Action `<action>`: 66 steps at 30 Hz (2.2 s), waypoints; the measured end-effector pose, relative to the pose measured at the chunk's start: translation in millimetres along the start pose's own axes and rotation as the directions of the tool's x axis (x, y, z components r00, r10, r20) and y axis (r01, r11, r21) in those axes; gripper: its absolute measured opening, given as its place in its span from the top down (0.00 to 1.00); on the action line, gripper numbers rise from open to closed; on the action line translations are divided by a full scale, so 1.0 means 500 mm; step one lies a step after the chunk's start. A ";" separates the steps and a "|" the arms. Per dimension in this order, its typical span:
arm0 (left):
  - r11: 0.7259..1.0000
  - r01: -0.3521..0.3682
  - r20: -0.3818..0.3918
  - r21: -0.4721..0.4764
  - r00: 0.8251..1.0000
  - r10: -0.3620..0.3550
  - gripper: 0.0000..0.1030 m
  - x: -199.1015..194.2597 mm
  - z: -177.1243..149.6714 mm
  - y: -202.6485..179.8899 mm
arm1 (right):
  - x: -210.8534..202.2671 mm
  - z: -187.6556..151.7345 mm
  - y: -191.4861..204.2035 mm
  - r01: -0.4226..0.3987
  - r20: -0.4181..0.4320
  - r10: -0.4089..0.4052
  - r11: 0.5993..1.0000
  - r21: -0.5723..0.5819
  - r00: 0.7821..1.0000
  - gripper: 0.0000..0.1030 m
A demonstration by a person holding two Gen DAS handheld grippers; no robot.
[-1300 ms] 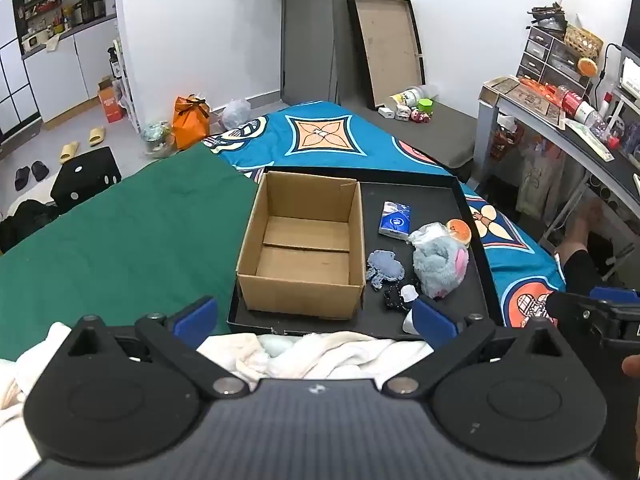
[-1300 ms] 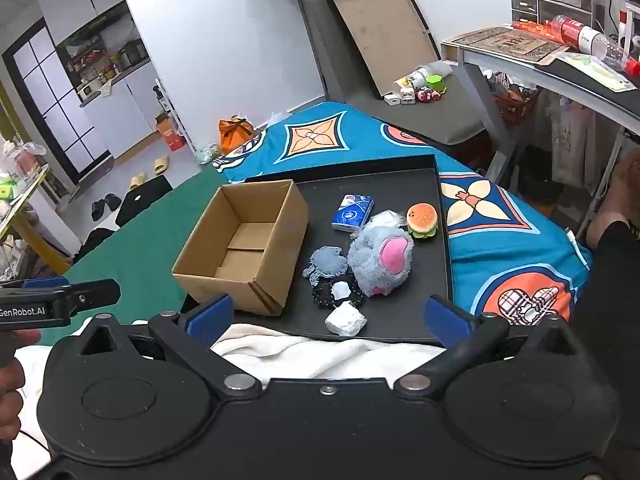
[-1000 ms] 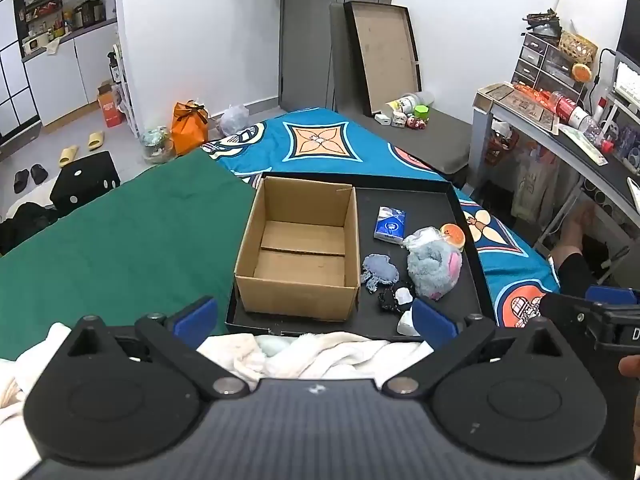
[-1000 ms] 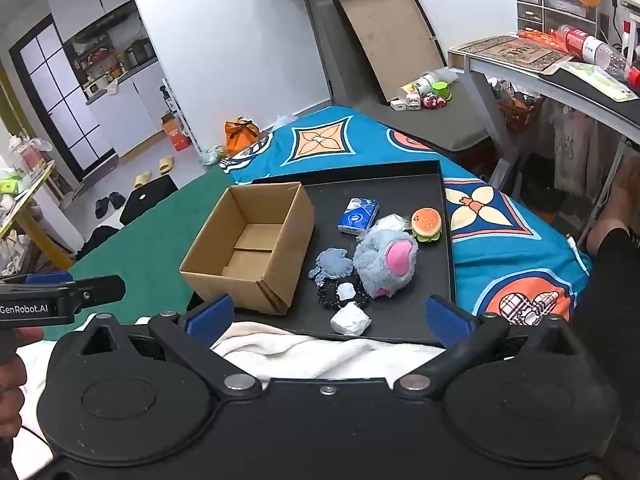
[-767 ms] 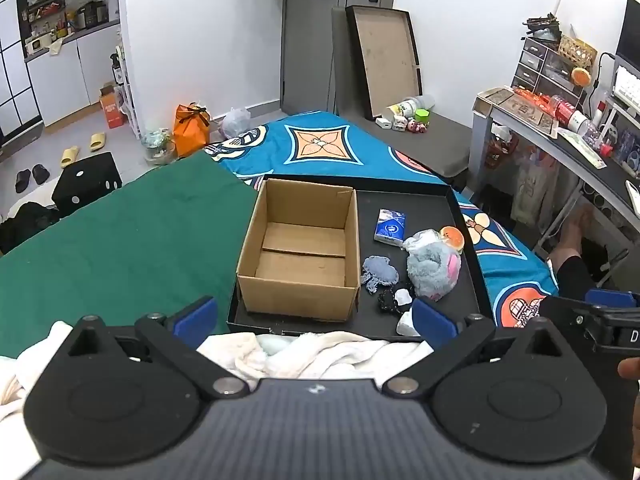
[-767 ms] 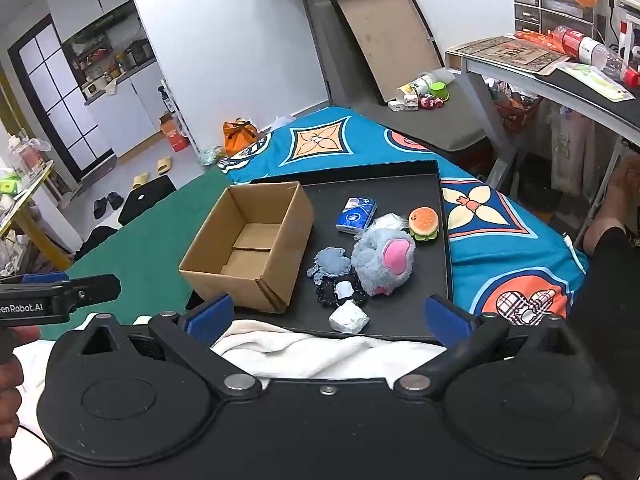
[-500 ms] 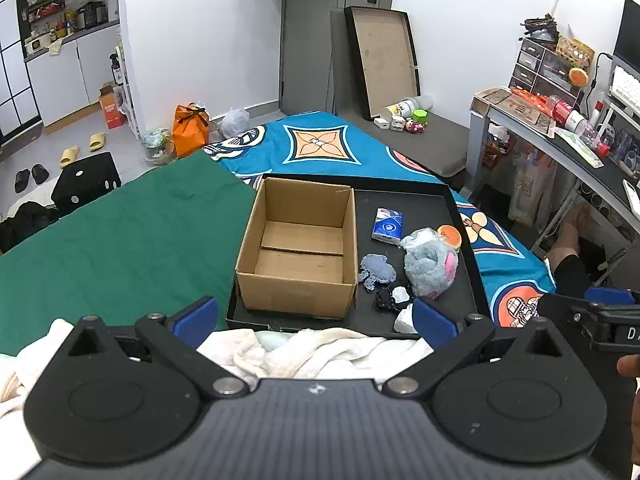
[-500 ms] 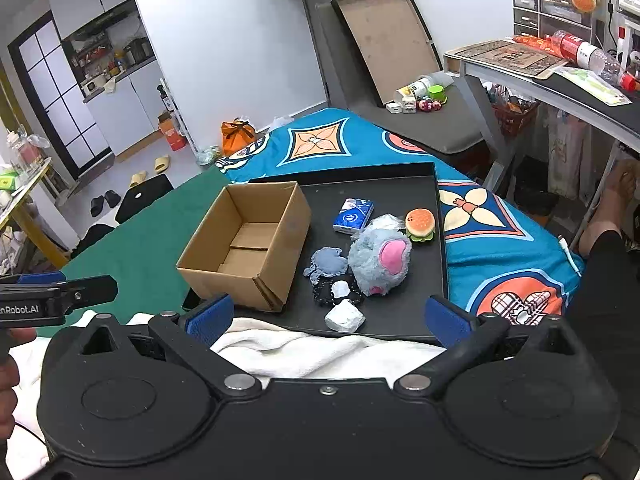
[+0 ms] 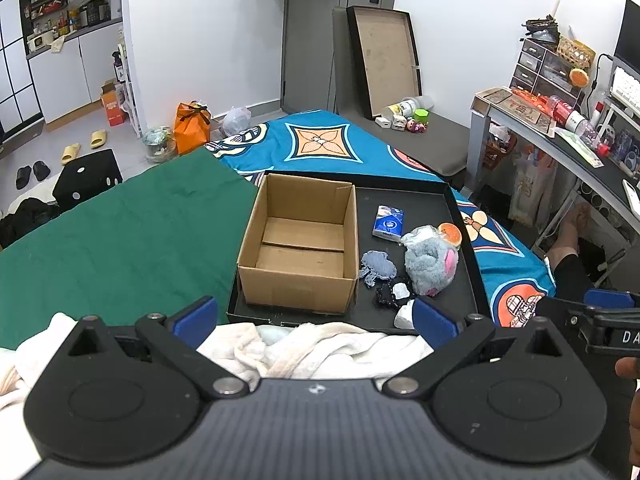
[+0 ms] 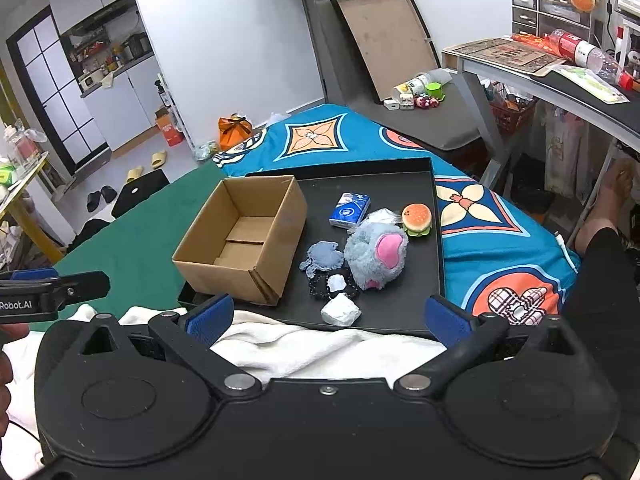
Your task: Organize soft objects
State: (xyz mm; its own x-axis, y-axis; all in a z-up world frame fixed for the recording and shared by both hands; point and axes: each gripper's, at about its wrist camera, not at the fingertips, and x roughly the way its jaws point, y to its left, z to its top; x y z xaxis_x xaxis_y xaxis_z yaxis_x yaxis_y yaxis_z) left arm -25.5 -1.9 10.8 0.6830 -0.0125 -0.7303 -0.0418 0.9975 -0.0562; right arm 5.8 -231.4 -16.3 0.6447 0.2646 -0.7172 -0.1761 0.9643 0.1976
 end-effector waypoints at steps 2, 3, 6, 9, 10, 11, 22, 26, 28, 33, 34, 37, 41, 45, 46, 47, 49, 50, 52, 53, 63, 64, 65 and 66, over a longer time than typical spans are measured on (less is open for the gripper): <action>1.000 -0.016 0.009 0.007 1.000 0.016 0.00 -0.003 -0.004 -0.001 | 0.000 0.000 0.000 -0.001 0.000 0.001 1.000 0.000 1.000 0.00; 1.000 -0.018 0.013 0.007 1.000 0.018 0.00 -0.004 -0.007 0.000 | 0.000 -0.001 0.000 0.000 0.001 0.000 1.000 -0.001 1.000 0.00; 1.000 -0.012 0.012 0.002 1.000 0.012 0.00 -0.003 -0.008 0.003 | 0.001 -0.001 0.000 0.003 0.000 -0.003 1.000 -0.003 1.000 0.00; 1.000 -0.011 0.007 0.001 1.000 0.011 0.00 -0.002 -0.007 0.005 | 0.002 -0.002 -0.001 0.005 -0.002 -0.005 1.000 -0.006 1.000 0.00; 1.000 -0.010 0.006 0.000 1.000 0.010 0.00 -0.003 -0.008 0.006 | 0.003 -0.002 -0.001 0.008 -0.003 -0.008 1.000 -0.007 1.000 0.00; 1.000 -0.010 0.005 -0.001 1.000 0.010 0.00 -0.001 -0.004 0.006 | 0.003 -0.002 -0.001 0.014 -0.005 -0.014 1.000 -0.007 1.000 0.00; 1.000 -0.013 0.003 -0.002 1.000 0.013 0.00 0.002 -0.008 0.004 | 0.009 -0.006 0.000 0.017 -0.011 -0.017 1.000 -0.014 1.000 0.00; 1.000 -0.013 0.003 -0.004 1.000 0.013 0.00 0.003 -0.012 0.004 | 0.011 -0.006 0.001 0.016 -0.013 -0.016 1.000 -0.018 1.000 0.00; 1.000 -0.015 0.000 -0.006 1.000 0.015 0.00 0.004 -0.011 0.005 | 0.014 -0.006 0.000 0.017 -0.016 -0.017 1.000 -0.018 1.000 0.00; 1.000 -0.013 -0.005 -0.012 1.000 0.013 0.00 0.009 -0.008 0.011 | 0.022 -0.002 0.000 0.020 -0.023 -0.021 1.000 -0.022 1.000 0.00; 1.000 -0.014 -0.004 -0.013 1.000 0.014 0.00 0.011 -0.007 0.011 | 0.023 -0.001 0.000 0.022 -0.025 -0.022 1.000 -0.022 0.999 0.00; 1.000 -0.015 -0.010 -0.019 1.000 0.015 0.00 0.017 0.001 0.016 | 0.027 0.000 0.000 0.021 -0.027 -0.022 0.999 -0.024 0.999 0.00; 1.000 -0.017 -0.013 -0.021 1.000 0.017 0.00 0.026 0.005 0.018 | 0.039 0.001 -0.003 0.022 -0.038 -0.023 0.999 -0.026 0.999 0.00; 1.000 -0.020 -0.022 -0.024 1.000 0.020 0.00 0.041 0.010 0.018 | 0.054 0.003 -0.010 0.025 -0.054 -0.026 0.999 -0.026 0.998 0.00; 0.999 -0.021 -0.026 -0.024 0.999 0.020 0.00 0.046 0.010 0.018 | 0.059 0.004 -0.013 0.024 -0.057 -0.026 0.999 -0.027 0.998 0.00; 0.999 -0.021 -0.030 -0.024 0.999 0.021 0.00 0.050 0.010 0.018 | 0.062 0.004 -0.015 0.024 -0.059 -0.025 0.999 -0.027 0.998 0.00; 0.999 -0.031 -0.040 -0.025 0.999 0.030 0.00 0.063 0.012 0.018 | 0.070 0.005 -0.021 0.019 -0.063 -0.020 1.000 -0.022 0.998 0.00; 0.999 -0.034 -0.044 -0.026 0.998 0.033 0.00 0.069 0.013 0.018 | 0.076 0.005 -0.026 0.015 -0.067 -0.016 1.000 -0.019 0.998 0.00; 0.999 -0.035 -0.054 -0.026 0.998 0.034 0.00 0.082 0.014 0.019 | 0.087 0.005 -0.030 0.010 -0.074 -0.011 1.000 -0.014 0.997 0.00; 0.999 -0.035 -0.059 -0.026 0.998 0.034 0.00 0.089 0.015 0.019 | 0.092 0.004 -0.034 0.005 -0.078 -0.006 1.000 -0.013 0.997 0.00; 0.999 -0.051 -0.100 -0.018 0.994 0.049 0.01 0.156 0.021 0.027 | 0.154 0.007 -0.064 -0.023 -0.114 0.025 1.000 0.012 0.993 0.00; 0.998 -0.053 -0.105 -0.019 0.993 0.051 0.02 0.162 0.020 0.029 | 0.161 0.007 -0.068 -0.028 -0.119 0.029 0.999 0.016 0.992 0.00; 0.998 -0.052 -0.111 -0.024 0.993 0.049 0.02 0.170 0.022 0.032 | 0.168 0.008 -0.073 -0.032 -0.121 0.034 0.999 0.021 0.992 0.01; 0.998 -0.051 -0.117 -0.030 0.992 0.047 0.02 0.178 0.023 0.036 | 0.175 0.009 -0.078 -0.032 -0.120 0.035 0.999 0.029 0.992 0.01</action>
State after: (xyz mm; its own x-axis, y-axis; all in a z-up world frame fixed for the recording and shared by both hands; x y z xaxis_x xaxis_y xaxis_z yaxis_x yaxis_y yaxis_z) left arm 42.7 15.5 -47.3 0.5905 0.0268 -0.8066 -0.0988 0.9943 -0.0393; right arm 72.4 -246.0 -83.7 0.5440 0.2968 -0.7848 -0.1753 0.9549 0.2396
